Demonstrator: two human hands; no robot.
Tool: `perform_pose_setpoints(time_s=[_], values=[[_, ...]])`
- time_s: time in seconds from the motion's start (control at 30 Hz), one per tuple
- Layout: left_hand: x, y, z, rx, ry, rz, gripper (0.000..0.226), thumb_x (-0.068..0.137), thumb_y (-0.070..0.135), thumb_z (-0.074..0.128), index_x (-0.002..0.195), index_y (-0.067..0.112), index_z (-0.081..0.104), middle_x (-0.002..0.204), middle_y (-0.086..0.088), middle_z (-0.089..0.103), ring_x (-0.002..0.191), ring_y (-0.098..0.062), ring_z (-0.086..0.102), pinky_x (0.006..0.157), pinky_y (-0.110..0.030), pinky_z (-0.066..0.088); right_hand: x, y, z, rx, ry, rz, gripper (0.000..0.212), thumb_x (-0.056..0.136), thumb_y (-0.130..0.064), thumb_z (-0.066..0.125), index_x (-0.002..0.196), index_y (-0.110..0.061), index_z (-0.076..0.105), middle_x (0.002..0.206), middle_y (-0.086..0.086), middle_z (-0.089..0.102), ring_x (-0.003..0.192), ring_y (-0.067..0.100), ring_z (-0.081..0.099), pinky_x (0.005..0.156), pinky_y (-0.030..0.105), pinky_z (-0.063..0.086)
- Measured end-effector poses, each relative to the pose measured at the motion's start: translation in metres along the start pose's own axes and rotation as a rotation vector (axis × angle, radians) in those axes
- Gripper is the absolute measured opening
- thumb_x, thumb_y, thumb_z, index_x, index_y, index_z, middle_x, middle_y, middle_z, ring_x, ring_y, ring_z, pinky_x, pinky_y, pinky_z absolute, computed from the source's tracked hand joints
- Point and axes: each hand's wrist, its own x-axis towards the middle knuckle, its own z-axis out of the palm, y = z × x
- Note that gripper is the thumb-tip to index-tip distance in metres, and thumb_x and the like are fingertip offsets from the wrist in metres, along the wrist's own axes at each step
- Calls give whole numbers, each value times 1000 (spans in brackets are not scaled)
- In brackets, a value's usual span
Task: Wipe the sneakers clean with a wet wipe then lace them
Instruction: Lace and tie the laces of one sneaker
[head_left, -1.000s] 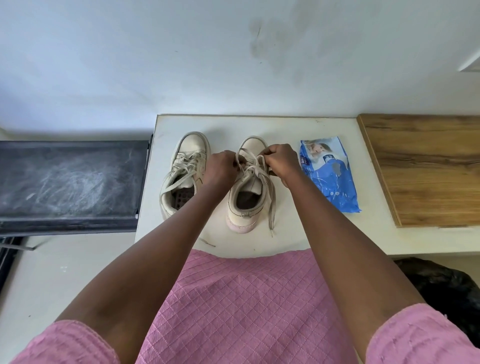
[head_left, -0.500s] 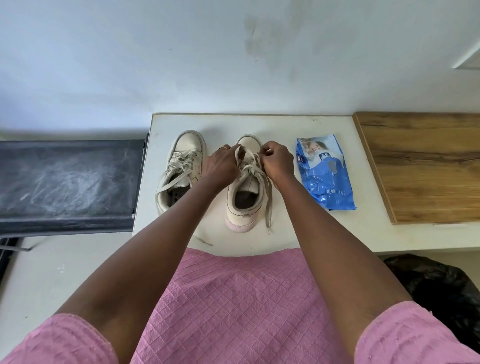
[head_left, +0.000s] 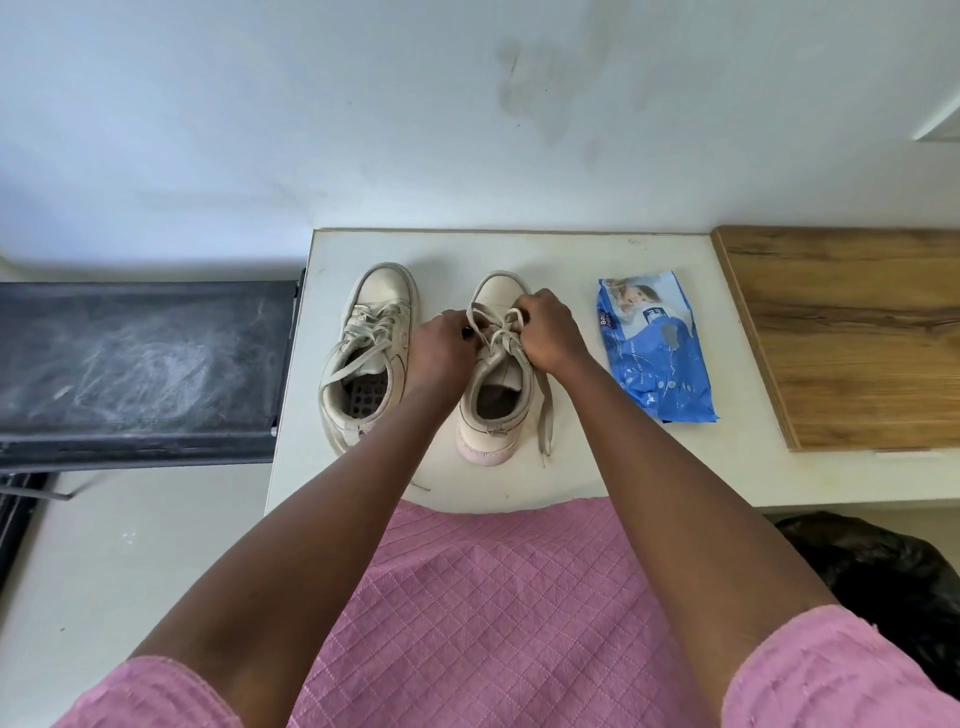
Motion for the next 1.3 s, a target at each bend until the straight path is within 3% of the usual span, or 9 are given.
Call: perform_pose_setpoints(time_s=[0.17,0.33,0.43,0.53,0.63,0.8,1.0,1.13,1.3], values=[[-1,6,7,120,22,9,23,84,7,50,96,10,69,97,-13,67,90,-34,58,75,-39,45,-2,7,3,257,25,92,30,89,1,46,109,-13,65,117,12,51,103,27,55,78,23,39],[0,12,4,262,40,68,25,89,11,44,104,22,61,97,-5,61,87,-30,56,64,-32,27,-7,4,4,199,66,53,33,87,0,48,112,-13,65,112,11,62,102,27,56,78,23,40],[0,12,1,257,11,127,26,90,15,43,107,27,59,101,-3,58,88,-30,55,64,-32,28,-8,2,5,212,75,37,35,86,1,47,112,-14,66,110,10,65,101,26,58,80,25,43],[1,14,-1,266,-2,113,26,91,15,44,110,23,59,107,-5,59,95,-30,55,67,-31,29,-16,4,1,372,143,75,21,87,-4,56,103,-10,67,103,8,68,95,21,60,83,29,47],[-3,5,-2,72,33,41,19,87,11,52,101,14,64,98,-8,66,90,-29,58,65,-28,32,-27,14,3,454,160,64,19,83,4,58,96,-7,68,98,8,69,90,19,62,86,31,50],[-14,-9,-3,-129,-8,68,23,82,-1,55,94,6,73,94,-10,69,85,-21,59,64,-20,35,-31,16,3,349,175,-2,25,83,2,61,104,-6,71,108,11,69,101,24,63,91,30,48],[-6,-5,-3,-53,-42,63,21,80,4,63,95,11,75,100,-9,70,92,-23,63,76,-22,41,-20,-3,-2,101,61,-23,26,86,7,43,102,1,62,107,17,62,99,33,55,70,26,35],[-6,-3,-1,-8,-42,85,21,80,5,64,96,13,75,105,-6,70,96,-24,63,84,-31,47,-24,-4,-1,293,46,60,31,89,3,43,113,-7,61,115,10,63,105,27,56,81,27,41],[-11,4,-1,116,-15,73,18,85,12,58,98,15,70,112,-5,62,90,-30,60,74,-34,45,-28,5,1,431,127,107,22,89,-3,55,103,-12,69,102,6,69,97,23,62,87,37,50]])
